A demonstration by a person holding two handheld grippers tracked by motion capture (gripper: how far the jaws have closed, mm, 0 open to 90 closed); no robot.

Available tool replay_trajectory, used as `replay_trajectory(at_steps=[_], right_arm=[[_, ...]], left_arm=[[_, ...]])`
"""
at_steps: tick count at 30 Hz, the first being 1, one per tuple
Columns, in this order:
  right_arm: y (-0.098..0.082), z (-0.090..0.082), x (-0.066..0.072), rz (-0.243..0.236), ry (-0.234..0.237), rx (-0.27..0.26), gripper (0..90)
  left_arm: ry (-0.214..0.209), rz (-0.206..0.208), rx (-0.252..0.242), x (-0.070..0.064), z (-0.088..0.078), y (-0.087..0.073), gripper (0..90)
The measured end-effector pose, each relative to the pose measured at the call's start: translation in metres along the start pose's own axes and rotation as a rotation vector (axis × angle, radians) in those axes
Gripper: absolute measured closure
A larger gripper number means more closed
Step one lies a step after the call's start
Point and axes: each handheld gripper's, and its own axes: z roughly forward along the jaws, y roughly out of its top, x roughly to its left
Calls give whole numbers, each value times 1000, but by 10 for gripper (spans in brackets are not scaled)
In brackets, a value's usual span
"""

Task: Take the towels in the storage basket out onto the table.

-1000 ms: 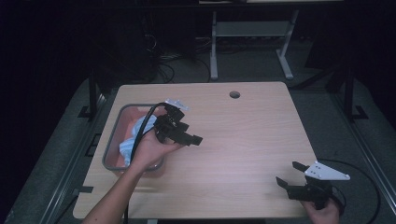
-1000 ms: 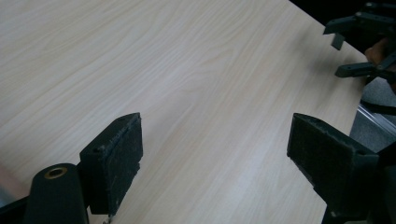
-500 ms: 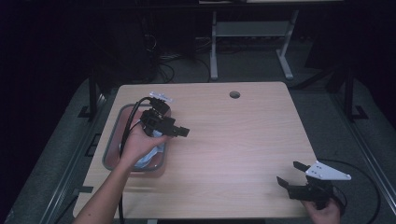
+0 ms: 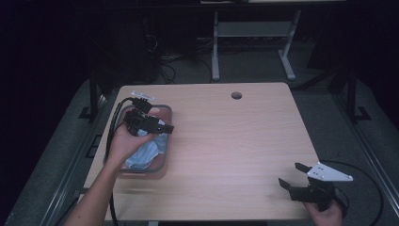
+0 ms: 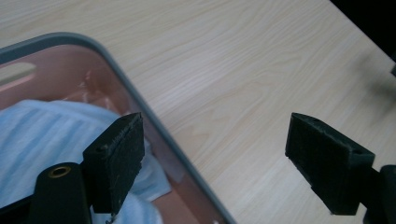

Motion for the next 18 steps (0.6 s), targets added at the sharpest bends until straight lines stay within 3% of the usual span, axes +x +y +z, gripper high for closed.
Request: replay_trajectory(at_steps=[11, 18], right_arm=[[0, 0, 0, 0, 1, 0, 145], [0, -1, -1, 1, -1, -3, 145]], left_arm=[[67, -64, 14, 28, -7, -17, 194], [104, -84, 22, 37, -8, -25, 195]])
